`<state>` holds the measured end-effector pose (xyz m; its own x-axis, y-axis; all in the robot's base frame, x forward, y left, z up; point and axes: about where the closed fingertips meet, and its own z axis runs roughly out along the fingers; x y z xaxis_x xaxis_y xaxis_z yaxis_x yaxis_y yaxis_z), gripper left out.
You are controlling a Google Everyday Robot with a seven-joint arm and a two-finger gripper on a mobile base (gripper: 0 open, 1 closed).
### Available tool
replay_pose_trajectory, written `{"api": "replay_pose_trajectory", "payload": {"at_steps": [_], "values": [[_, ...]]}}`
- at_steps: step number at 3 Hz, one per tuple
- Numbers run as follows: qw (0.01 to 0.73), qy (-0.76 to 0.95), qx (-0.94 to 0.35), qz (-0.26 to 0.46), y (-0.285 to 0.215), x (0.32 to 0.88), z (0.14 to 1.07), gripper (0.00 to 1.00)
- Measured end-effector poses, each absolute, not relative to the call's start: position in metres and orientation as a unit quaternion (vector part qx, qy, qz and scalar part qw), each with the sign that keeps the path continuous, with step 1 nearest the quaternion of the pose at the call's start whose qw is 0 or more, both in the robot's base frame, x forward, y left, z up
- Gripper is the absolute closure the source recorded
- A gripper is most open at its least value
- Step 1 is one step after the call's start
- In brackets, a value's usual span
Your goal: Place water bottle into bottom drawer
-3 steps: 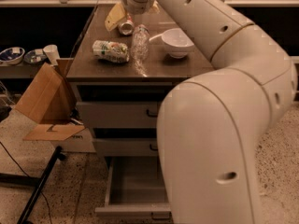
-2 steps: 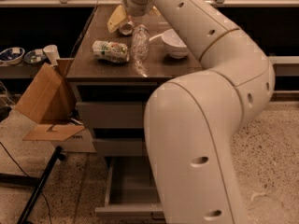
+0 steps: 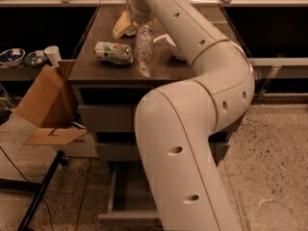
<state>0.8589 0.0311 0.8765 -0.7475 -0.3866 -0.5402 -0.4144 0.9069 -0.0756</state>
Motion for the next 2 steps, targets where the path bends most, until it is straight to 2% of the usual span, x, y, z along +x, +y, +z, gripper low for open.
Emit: {"api": "replay_pose_trajectory", "payload": {"at_steps": [2], "values": [[0.248,0.946,-0.208,0.023,0.0317,0.8575,0.8551,0.0]]}}
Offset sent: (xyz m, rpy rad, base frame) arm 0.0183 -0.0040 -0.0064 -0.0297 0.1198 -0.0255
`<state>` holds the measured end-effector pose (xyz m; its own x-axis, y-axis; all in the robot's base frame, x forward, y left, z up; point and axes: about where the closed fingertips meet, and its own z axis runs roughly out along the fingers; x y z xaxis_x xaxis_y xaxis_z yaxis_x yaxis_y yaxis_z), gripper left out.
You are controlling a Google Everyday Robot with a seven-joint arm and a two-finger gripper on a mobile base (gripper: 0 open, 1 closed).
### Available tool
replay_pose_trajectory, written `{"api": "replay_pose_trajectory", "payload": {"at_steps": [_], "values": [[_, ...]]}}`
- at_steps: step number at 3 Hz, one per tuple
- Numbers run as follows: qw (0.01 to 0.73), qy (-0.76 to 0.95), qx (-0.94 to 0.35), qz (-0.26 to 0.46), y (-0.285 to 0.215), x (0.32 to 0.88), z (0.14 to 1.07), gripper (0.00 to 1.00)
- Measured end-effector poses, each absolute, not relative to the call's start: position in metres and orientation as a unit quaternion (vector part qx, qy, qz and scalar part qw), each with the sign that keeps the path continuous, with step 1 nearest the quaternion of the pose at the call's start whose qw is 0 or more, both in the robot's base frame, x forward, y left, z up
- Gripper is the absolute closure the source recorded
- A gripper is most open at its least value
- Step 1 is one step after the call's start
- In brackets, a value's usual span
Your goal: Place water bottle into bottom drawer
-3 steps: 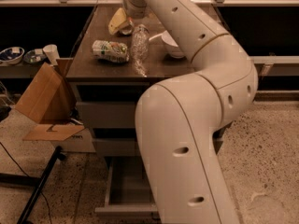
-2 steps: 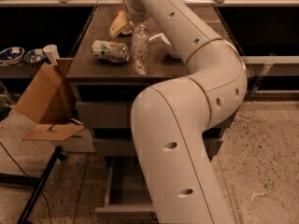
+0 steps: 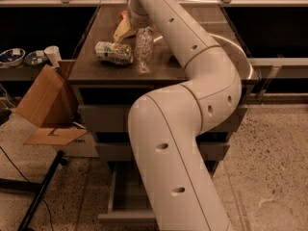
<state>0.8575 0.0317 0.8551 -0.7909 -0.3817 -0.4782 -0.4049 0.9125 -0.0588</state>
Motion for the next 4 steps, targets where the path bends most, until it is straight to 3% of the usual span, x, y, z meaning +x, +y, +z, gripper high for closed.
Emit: {"api": "replay_pose_trajectory", "payload": {"at_steps": [1,3,4], "values": [[0.23,0.95,-0.209,0.021,0.03,0.851,0.852,0.0],[0.207,0.952,-0.226,0.029,0.029,0.836,0.855,0.41],[0.203,0.95,-0.237,0.033,0.03,0.832,0.859,0.72]]}}
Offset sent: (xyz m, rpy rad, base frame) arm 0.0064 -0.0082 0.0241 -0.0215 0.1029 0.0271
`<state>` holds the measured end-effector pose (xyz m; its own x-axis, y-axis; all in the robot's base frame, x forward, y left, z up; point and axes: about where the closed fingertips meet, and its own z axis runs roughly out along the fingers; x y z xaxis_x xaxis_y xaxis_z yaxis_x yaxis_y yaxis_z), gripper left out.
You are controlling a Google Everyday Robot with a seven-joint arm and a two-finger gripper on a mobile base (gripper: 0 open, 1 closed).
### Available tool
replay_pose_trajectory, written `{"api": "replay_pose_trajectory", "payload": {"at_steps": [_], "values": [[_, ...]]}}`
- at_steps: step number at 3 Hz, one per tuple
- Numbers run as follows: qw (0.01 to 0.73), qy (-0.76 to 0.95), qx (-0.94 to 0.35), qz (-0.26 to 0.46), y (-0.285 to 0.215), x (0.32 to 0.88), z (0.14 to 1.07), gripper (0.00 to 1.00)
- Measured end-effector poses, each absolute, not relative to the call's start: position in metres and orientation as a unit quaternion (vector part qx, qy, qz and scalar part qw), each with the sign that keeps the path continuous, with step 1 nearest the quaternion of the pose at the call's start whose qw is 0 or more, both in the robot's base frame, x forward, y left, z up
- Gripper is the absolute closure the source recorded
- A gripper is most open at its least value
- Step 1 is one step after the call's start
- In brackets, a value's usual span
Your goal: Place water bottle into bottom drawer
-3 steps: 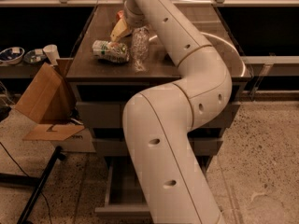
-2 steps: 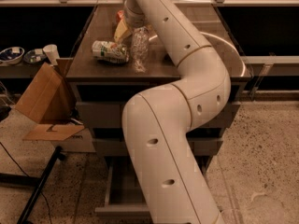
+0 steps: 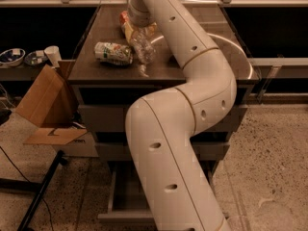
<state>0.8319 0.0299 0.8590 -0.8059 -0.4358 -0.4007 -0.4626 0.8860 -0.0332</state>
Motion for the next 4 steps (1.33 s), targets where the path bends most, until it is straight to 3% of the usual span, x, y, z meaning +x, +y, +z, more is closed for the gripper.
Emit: {"api": "replay_pose_trajectory", "payload": {"at_steps": [1,4], "values": [[0.202,0.948,-0.242,0.037,0.032,0.831,0.859,0.96],[0.296,0.93,-0.216,-0.01,0.004,0.83,0.965,1.0]]}}
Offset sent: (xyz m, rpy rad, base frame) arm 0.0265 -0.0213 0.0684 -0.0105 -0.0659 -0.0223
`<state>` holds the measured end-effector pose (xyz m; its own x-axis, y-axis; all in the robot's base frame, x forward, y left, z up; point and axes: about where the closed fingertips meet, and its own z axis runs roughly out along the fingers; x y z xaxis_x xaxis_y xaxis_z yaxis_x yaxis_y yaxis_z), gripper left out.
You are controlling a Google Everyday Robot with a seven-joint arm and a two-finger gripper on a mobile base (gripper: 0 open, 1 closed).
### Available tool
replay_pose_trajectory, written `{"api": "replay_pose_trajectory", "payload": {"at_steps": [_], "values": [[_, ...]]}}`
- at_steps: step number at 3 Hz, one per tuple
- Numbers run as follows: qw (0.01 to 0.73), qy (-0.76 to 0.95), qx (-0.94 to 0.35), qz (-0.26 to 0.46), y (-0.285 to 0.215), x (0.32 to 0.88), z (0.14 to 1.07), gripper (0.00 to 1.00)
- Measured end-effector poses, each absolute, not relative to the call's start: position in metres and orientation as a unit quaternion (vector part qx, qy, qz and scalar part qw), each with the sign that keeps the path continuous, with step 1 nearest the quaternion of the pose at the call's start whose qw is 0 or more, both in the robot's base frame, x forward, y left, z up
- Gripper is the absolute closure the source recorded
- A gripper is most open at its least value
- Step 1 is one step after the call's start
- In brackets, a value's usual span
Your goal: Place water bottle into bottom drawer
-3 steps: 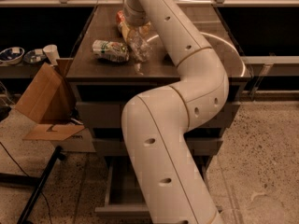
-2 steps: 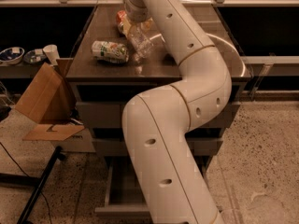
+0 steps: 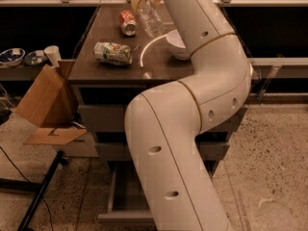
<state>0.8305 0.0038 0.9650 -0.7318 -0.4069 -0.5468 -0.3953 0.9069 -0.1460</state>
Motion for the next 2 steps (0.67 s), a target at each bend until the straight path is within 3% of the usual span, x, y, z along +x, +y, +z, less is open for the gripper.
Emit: {"api": "replay_pose_trajectory", "payload": {"at_steps": [2], "values": [[0.361,0.904,-0.231,-0.014,0.012,0.803,1.048,1.0]]}}
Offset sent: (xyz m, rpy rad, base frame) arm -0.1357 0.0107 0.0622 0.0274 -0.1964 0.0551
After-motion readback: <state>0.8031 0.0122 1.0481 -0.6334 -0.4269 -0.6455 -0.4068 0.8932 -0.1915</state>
